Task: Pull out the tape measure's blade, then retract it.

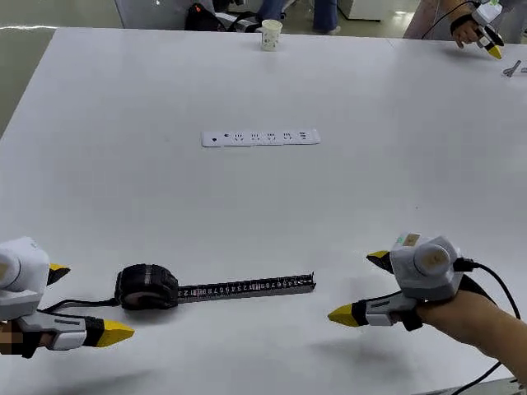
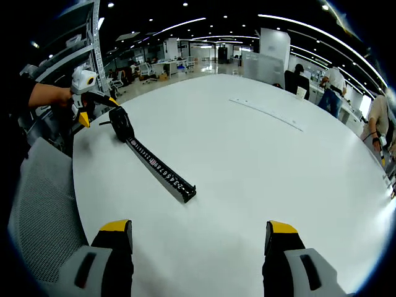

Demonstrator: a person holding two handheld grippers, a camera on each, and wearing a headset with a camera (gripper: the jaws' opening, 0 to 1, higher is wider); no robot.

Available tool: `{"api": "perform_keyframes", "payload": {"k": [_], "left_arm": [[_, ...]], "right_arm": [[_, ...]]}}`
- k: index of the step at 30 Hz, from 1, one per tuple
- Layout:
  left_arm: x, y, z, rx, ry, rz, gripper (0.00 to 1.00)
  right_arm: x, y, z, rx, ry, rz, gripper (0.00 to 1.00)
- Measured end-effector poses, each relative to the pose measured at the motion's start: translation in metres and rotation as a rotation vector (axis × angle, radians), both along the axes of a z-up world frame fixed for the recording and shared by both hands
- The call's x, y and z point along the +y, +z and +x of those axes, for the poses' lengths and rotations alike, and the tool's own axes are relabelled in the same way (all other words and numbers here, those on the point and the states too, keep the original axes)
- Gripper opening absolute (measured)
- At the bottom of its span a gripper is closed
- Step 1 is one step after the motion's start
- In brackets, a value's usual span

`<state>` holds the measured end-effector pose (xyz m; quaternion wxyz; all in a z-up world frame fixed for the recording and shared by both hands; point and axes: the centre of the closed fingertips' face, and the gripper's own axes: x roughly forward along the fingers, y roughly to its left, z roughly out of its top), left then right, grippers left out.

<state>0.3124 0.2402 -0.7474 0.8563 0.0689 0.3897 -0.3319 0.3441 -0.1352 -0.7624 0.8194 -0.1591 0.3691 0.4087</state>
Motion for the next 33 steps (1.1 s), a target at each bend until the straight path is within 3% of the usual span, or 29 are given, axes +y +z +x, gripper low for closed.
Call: {"api": "perform_keyframes", "payload": {"k": [5, 9, 12, 16, 27, 33], "left_arm": [[0.007, 0.003, -0.008, -0.035, 0.034, -0.008, 0.99], [0.015, 0.008, -0.012, -0.086, 0.086, -0.024, 0.99], [0.021, 0.005, -0.019, -0.09, 0.106, -0.012, 0.99], [0.025, 0.008, -0.028, -0.101, 0.131, -0.029, 0.99], [0.036, 0.016, -0.04, -0.136, 0.177, -0.022, 0.99], [0.037, 0.014, -0.048, -0.156, 0.157, -0.013, 0.99]], "right_arm": [[-0.012, 0.003, -0.007, -0.019, -0.023, 0.006, 0.92], [-0.02, 0.008, -0.012, -0.038, -0.04, 0.025, 0.96], [-0.025, 0.012, -0.014, -0.059, -0.052, 0.037, 0.99], [-0.027, 0.019, -0.018, -0.076, -0.065, 0.076, 0.99], [-0.036, 0.022, -0.023, -0.104, -0.09, 0.107, 0.99], [-0.041, 0.017, -0.04, -0.099, -0.085, 0.108, 0.99]]}}
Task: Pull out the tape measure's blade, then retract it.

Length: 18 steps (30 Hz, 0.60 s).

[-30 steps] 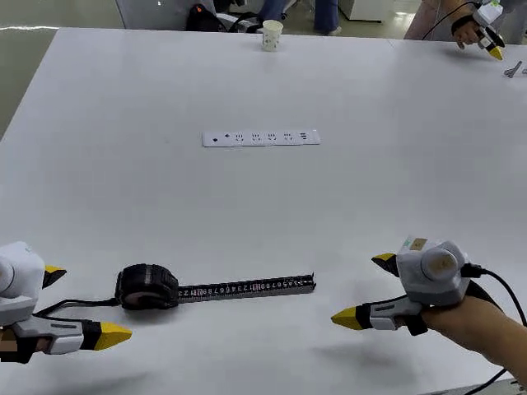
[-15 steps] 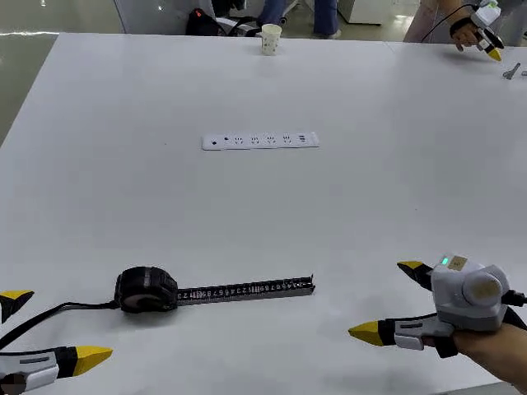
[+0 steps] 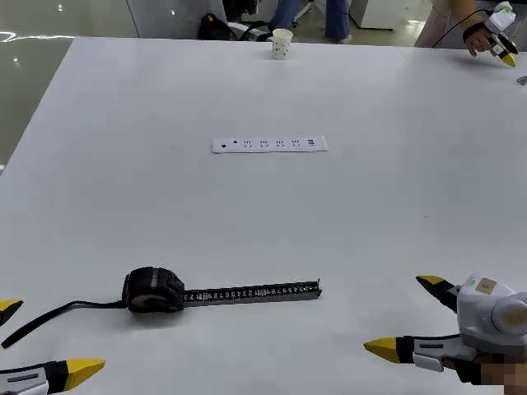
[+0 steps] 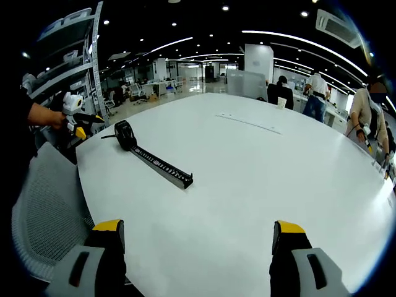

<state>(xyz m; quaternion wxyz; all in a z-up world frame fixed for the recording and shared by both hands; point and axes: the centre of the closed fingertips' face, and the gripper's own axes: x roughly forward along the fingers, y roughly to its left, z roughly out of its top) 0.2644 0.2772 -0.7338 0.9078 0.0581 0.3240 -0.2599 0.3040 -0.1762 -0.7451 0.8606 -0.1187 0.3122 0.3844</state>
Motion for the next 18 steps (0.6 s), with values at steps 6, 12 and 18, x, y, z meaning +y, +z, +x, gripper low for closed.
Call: {"api": "perform_keyframes", "payload": {"k": [6, 12, 18], "left_arm": [[-0.001, -0.001, -0.008, 0.0, -0.024, 0.01, 0.99], [-0.002, -0.004, -0.013, 0.011, -0.022, 0.013, 0.99], [-0.002, -0.009, -0.016, 0.042, -0.031, 0.011, 0.99]], "right_arm": [[-0.014, -0.002, -0.01, 0.006, -0.022, -0.015, 0.99], [-0.021, -0.004, -0.017, 0.019, -0.028, -0.014, 0.99], [-0.021, -0.004, -0.018, 0.018, -0.026, -0.012, 0.99]]}}
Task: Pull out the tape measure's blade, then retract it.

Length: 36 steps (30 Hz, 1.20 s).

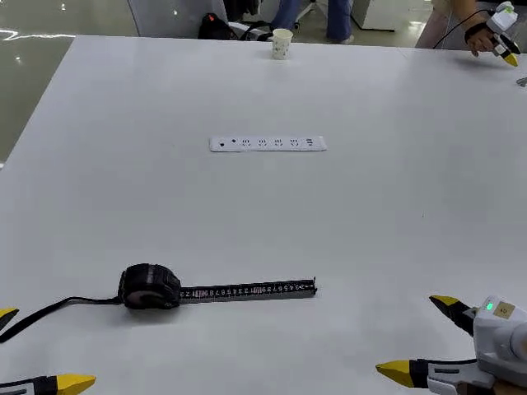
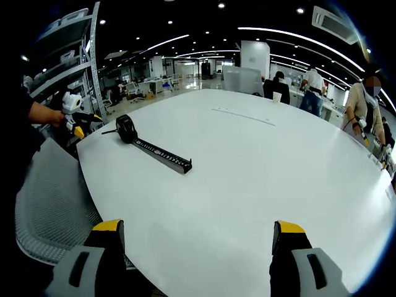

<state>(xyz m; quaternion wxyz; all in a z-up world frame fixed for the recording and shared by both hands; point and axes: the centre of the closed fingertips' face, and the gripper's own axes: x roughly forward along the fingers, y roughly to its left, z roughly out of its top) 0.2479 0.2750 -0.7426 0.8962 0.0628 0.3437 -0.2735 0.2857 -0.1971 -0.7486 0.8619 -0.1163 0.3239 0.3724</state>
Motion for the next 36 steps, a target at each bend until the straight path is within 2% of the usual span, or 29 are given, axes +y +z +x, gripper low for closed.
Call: {"api": "perform_keyframes", "payload": {"k": [4, 12, 16, 19, 21, 22, 24, 26, 27, 28, 30, 36], "left_arm": [[0.003, 0.001, 0.001, -0.001, 0.001, 0.005, 0.99], [0.004, 0.003, 0.005, -0.006, -0.004, 0.008, 0.99], [0.0, 0.005, 0.008, 0.005, -0.005, -0.001, 0.99], [-0.002, 0.004, 0.01, 0.025, 0.002, 0.002, 0.99], [-0.006, 0.007, 0.013, 0.024, -0.002, -0.003, 0.99], [-0.009, 0.009, 0.016, 0.012, -0.003, 0.0, 0.99], [-0.012, 0.01, 0.02, 0.015, -0.003, 0.02, 0.99], [-0.016, 0.013, 0.024, 0.011, -0.005, 0.019, 0.99], [-0.018, 0.012, 0.024, 0.017, -0.005, 0.017, 0.99], [-0.02, 0.009, 0.025, 0.045, 0.0, 0.018, 0.99], [-0.023, 0.009, 0.028, 0.051, 0.006, 0.031, 0.99], [-0.038, 0.016, 0.038, 0.049, 0.025, -0.009, 0.99]], "right_arm": [[0.0, 0.001, -0.001, -0.011, 0.01, -0.006, 0.99], [-0.003, 0.001, -0.006, -0.001, 0.014, -0.025, 0.99], [-0.004, 0.004, -0.004, 0.004, 0.017, -0.037, 0.99], [-0.007, 0.001, -0.003, 0.043, 0.016, -0.056, 0.99], [-0.005, 0.001, -0.001, 0.042, 0.038, -0.076, 0.99], [-0.005, 0.0, 0.0, 0.045, 0.054, -0.085, 0.99], [0.0, 0.002, 0.002, 0.048, 0.076, -0.093, 0.99], [0.002, 0.003, 0.005, 0.044, 0.093, -0.103, 0.99], [0.003, 0.004, 0.007, 0.042, 0.101, -0.106, 0.99], [0.005, 0.006, 0.008, 0.043, 0.107, -0.108, 0.99], [0.007, 0.008, 0.011, 0.047, 0.118, -0.116, 0.99], [0.017, 0.013, 0.016, 0.049, 0.167, -0.133, 0.99]]}}
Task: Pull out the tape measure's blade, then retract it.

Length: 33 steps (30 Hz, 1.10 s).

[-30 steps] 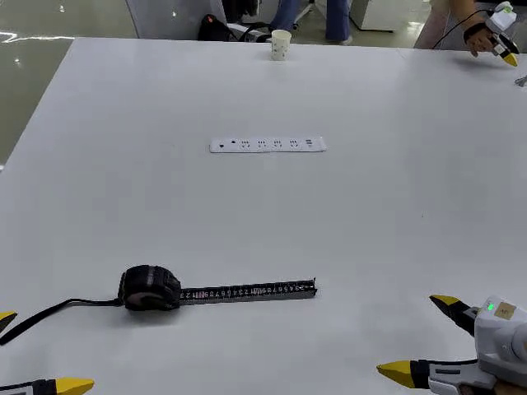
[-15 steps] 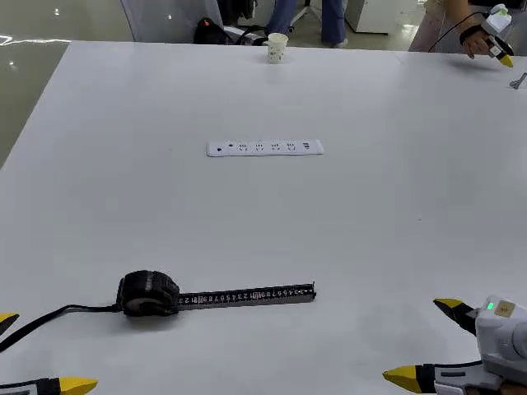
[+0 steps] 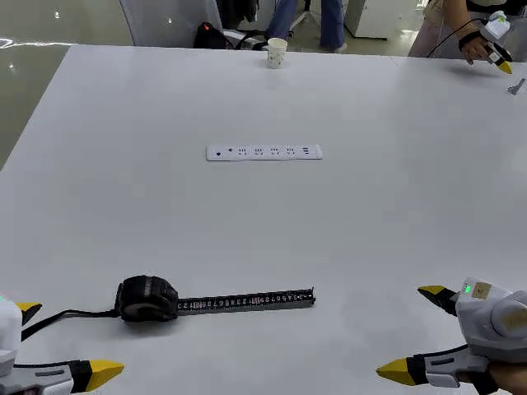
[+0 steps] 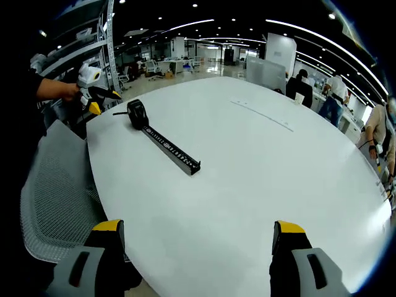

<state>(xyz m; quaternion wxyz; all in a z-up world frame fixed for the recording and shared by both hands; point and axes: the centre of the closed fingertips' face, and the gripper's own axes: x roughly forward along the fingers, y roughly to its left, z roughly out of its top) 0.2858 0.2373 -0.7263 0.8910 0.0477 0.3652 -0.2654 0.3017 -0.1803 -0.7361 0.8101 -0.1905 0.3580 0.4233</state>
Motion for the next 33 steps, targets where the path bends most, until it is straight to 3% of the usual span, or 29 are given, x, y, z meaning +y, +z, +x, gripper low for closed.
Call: {"api": "perform_keyframes", "payload": {"k": [3, 5, 6, 8, 9, 12, 15, 21, 33], "left_arm": [[-0.007, 0.001, 0.006, 0.004, 0.017, -0.011, 0.99], [-0.013, 0.005, 0.012, -0.01, 0.031, -0.029, 0.99], [-0.014, 0.004, 0.017, -0.011, 0.062, -0.031, 0.99], [-0.007, 0.007, 0.031, -0.047, 0.164, -0.014, 0.99], [-0.012, 0.01, 0.032, -0.05, 0.149, -0.033, 0.99], [-0.016, 0.014, 0.039, -0.045, 0.194, -0.059, 0.99], [-0.023, 0.017, 0.043, -0.049, 0.207, -0.081, 0.99], [-0.034, 0.012, 0.046, -0.052, 0.221, -0.059, 0.99], [-0.06, 0.007, 0.062, -0.094, 0.266, -0.062, 0.99]], "right_arm": [[0.004, -0.001, 0.004, 0.005, 0.043, -0.025, 0.99], [0.007, -0.002, 0.007, 0.014, 0.067, -0.038, 0.99], [0.01, -0.002, 0.008, 0.023, 0.085, -0.042, 0.99], [0.013, -0.005, 0.009, 0.049, 0.102, -0.05, 0.99], [0.015, -0.005, 0.01, 0.049, 0.112, -0.052, 0.99], [0.018, -0.005, 0.013, 0.05, 0.14, -0.065, 0.99], [0.022, -0.007, 0.017, 0.071, 0.16, -0.074, 0.99], [0.033, -0.012, 0.023, 0.07, 0.228, -0.106, 0.99], [0.065, -0.019, 0.041, 0.079, 0.339, -0.145, 0.99]]}}
